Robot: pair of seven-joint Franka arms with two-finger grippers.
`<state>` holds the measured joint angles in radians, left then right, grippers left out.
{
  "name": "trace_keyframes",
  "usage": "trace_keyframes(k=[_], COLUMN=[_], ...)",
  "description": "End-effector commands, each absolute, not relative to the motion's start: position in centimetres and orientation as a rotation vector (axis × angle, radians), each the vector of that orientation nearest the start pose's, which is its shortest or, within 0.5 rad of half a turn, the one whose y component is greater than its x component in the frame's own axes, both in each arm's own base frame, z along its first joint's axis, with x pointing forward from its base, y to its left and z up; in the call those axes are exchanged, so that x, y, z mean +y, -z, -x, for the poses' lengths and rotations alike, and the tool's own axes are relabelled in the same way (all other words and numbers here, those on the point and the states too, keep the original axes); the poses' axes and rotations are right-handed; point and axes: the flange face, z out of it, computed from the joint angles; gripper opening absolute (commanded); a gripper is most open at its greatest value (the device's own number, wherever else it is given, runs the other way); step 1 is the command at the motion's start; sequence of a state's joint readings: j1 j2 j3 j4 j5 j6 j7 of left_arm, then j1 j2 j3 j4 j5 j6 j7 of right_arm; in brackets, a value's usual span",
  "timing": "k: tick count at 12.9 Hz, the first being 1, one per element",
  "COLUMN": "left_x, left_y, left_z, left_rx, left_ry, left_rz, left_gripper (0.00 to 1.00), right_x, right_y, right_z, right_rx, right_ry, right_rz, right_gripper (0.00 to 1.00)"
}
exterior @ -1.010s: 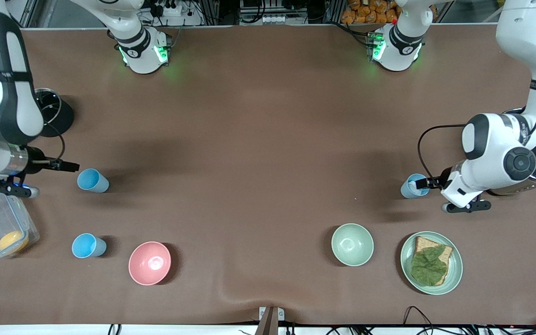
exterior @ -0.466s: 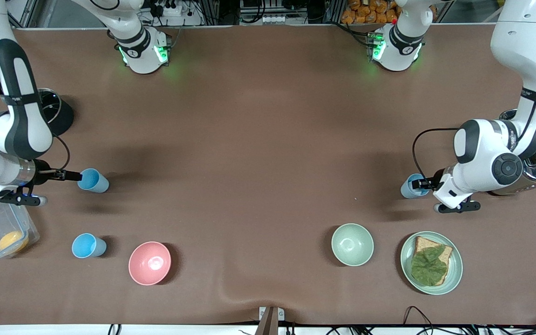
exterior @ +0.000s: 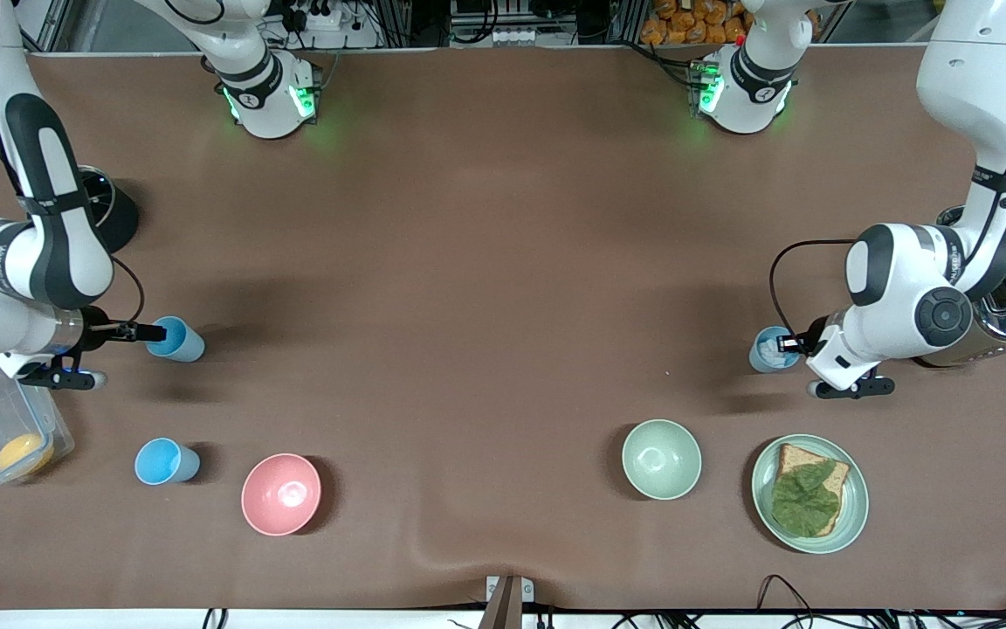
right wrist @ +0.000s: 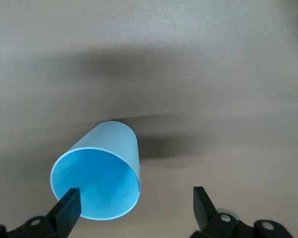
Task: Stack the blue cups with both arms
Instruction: 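Grasp and lift the blue cups with both grippers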
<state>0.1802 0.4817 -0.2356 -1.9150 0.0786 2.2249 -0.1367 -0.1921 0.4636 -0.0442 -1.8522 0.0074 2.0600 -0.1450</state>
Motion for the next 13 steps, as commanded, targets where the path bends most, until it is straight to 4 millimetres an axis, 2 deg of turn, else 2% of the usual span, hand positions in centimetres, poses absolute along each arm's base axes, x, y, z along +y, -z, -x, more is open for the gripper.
trace_keyframes(k=[1,3,5,7,8,11,12,13], left_x=[-5.1,-6.9,-10.5,-15.7,-17.9,-25.7,-28.6,-30.9], left_y=[-26.0,-27.1,-28.4,-29.6,-30.3,-32.6,-33.1,-33.2], left_z=[-60.6,-60.6,-60.3,-59.5,-59.1,-57.5,-56.5,-55.5], left_rx=[0.001,0.023,-0.038,-0.094,-0.119,-0.212,-0.221,-0.242], left_ry=[-0.23,-0.212,-0.196,-0.19,-0.185,-0.166,-0.168,-0.176], left_rz=[3.164,3.185,3.209,3.232,3.243,3.262,3.262,3.255], left_gripper=[0.0,0.0,0.0,0.0,0.0,0.0,0.0,0.0], right_x=[-13.5,-13.8,-14.1,-14.2,-14.2,-14.2,-14.1,-14.1], right_y=[-24.0,-23.3,-22.4,-21.6,-21.5,-21.2,-21.2,-21.2], right_z=[-59.9,-59.7,-59.6,-59.5,-59.5,-59.3,-59.3,-59.3], right_rx=[0.11,0.093,0.056,0.051,0.051,0.062,0.064,0.064], right_ry=[-0.405,-0.416,-0.416,-0.434,-0.436,-0.443,-0.441,-0.441], right_rz=[3.078,3.074,3.068,3.063,3.062,3.055,3.052,3.052], right_gripper=[1.0,1.0,1.0,1.0,0.85,0.2,0.06,0.0])
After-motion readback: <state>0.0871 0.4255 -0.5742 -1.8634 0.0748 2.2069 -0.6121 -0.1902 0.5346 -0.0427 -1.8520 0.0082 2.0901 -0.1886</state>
